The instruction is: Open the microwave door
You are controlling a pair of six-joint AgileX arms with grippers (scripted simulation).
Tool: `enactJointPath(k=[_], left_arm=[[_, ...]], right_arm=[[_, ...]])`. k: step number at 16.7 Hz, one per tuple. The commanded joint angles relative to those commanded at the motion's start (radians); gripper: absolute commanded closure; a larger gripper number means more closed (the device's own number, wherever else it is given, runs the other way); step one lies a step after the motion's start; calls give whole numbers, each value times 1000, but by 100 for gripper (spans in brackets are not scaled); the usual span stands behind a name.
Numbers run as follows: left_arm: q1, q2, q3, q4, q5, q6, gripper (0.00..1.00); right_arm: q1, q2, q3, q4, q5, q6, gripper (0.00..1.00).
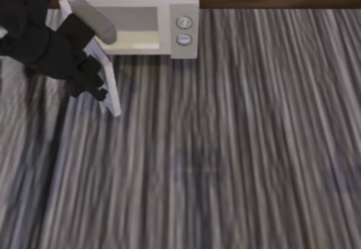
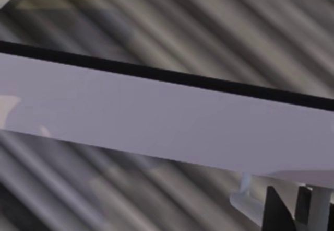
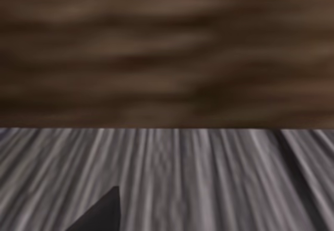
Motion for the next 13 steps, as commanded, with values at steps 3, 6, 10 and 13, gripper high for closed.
enactJointPath(k=[3,6,10,13], left_arm=[[0,0,0,0,0,0,100],[4,2,0,-7,9,15,100],[45,7,6,-49,48,122,100],[77,5,10,-79,79,200,100]], right_arm=[[0,0,0,0,0,0,0],[0,0,0,0,0,0,0],[0,0,0,0,0,0,0],[0,0,0,0,0,0,0]])
